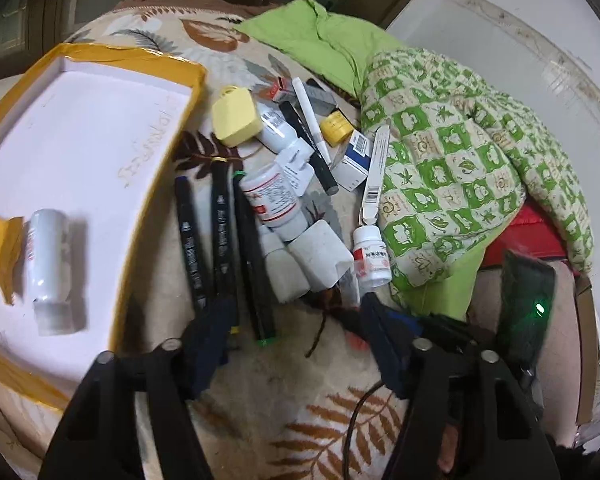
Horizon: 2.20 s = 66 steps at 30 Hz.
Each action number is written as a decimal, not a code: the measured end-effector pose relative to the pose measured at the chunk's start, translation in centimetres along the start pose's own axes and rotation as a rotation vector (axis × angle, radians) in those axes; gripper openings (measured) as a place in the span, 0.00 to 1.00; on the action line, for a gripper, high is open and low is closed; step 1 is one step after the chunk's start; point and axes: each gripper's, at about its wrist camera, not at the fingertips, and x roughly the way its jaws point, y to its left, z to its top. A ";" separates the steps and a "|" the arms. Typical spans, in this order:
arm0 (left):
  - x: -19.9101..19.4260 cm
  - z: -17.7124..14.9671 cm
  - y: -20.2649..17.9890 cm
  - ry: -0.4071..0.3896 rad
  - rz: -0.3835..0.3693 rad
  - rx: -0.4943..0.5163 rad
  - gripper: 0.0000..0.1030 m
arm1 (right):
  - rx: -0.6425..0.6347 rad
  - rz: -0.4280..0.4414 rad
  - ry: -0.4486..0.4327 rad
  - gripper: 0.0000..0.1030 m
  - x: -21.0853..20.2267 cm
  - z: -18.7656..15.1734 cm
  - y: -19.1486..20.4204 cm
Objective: Organize objects
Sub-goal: 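Grasp the red numeral candle box with the right tool while the left tool grasps the white charger, then carry the candle box and white charger into the tray and open both tools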
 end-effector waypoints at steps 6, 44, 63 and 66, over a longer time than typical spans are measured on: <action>3.4 1.9 -2.4 0.034 0.008 0.033 0.59 | 0.114 0.036 0.001 0.26 -1.5 -1.0 -2.6; -0.5 -5.1 3.2 0.132 -0.127 -0.152 0.49 | 0.211 0.205 0.017 0.26 -1.2 -3.5 -1.9; -15.4 -3.1 13.7 -0.174 -0.019 -0.276 0.49 | 0.013 0.327 -0.070 0.26 -5.1 -0.2 10.9; -15.7 -2.1 16.8 -0.197 0.001 -0.331 0.49 | -0.019 0.335 -0.057 0.26 -4.0 1.5 13.1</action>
